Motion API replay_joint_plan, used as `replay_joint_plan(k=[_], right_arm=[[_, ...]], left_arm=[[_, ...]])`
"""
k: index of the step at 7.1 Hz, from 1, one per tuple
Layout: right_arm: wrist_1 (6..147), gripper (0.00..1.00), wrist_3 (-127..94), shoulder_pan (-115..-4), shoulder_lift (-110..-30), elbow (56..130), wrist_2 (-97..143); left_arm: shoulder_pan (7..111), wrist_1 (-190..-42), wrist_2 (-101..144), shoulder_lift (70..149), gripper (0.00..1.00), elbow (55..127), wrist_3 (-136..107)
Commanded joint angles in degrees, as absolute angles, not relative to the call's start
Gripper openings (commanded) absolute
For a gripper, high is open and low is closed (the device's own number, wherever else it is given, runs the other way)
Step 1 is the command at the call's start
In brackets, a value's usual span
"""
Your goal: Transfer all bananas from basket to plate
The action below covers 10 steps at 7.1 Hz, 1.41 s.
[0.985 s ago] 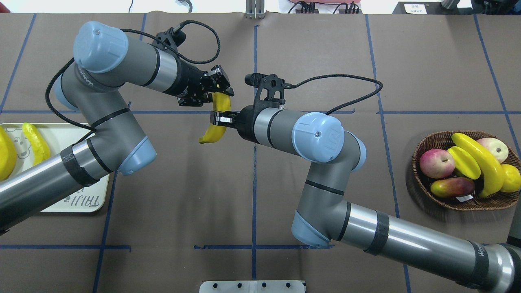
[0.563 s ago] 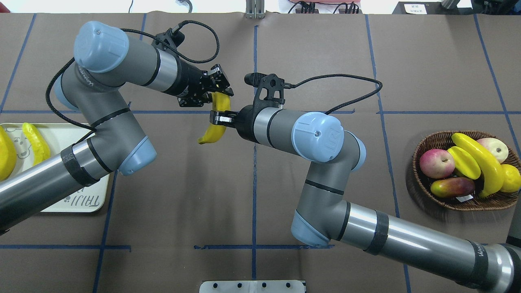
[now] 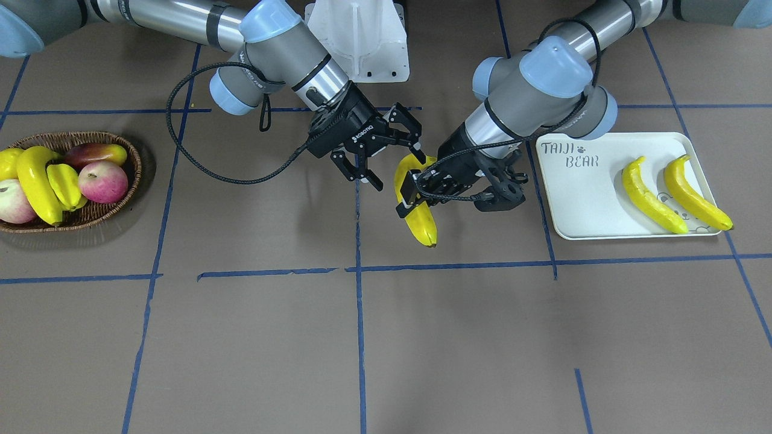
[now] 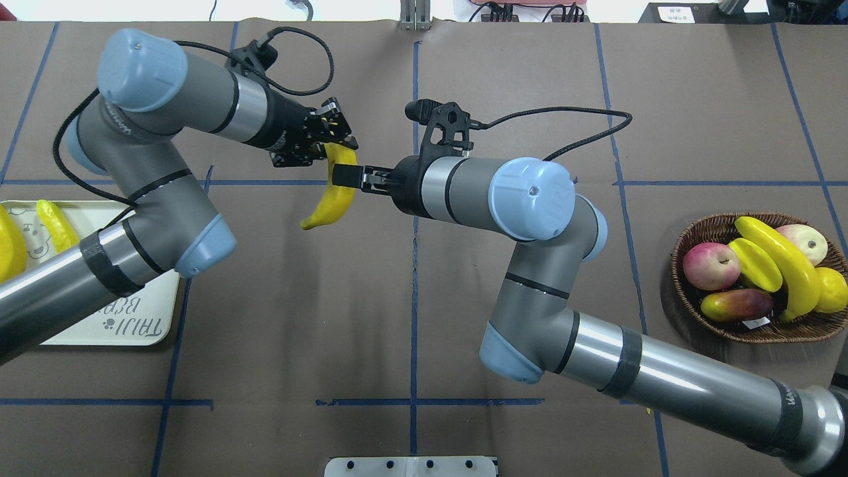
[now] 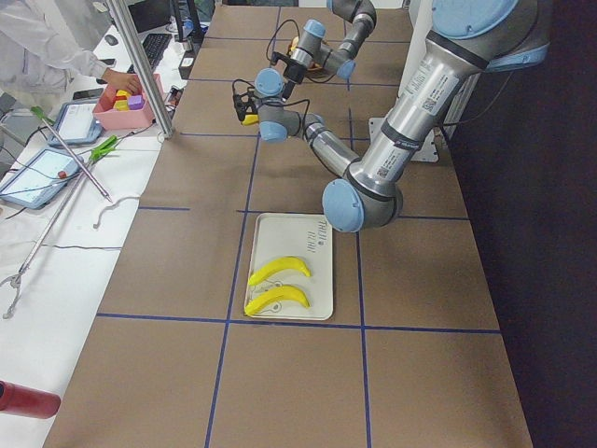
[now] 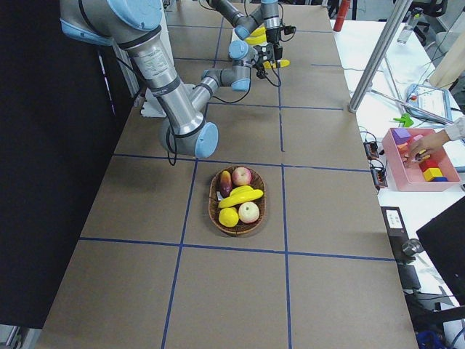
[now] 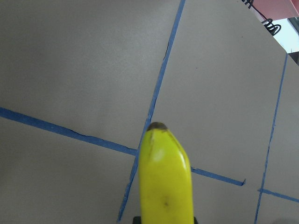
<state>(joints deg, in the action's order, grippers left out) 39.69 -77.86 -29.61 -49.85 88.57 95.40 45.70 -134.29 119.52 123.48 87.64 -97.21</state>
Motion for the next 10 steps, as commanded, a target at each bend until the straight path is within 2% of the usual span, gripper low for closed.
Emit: replay_joint_plan(k=[1,3,6,8,10], right_arm=[[40.95,0.99,-77.78,-33.64,-53.85,89.99,103.49],[49.61,0.99,-76.91,-40.83,-59.40,96.22,113.77],[72.59,1.00,-64.56,-45.34,-59.50,97.38,116.19],[85.28,1.00,-49.99,-47.71,-59.50,97.82,116.19],[87.36,1.00,-44.75,-49.74,-63.16,100.70,116.45]], left_arm=[[49.90,-134.39,119.44,117.80,0.00,88.94,-97.12],[52.55,-133.95,120.31,110.60,0.00,89.82,-96.95],[53.17,-133.07,120.32,99.53,0.00,89.82,-87.65],[53.70,-125.46,120.15,98.35,0.00,90.44,-85.36],[53.79,-124.45,119.53,94.15,0.00,90.53,-79.22]])
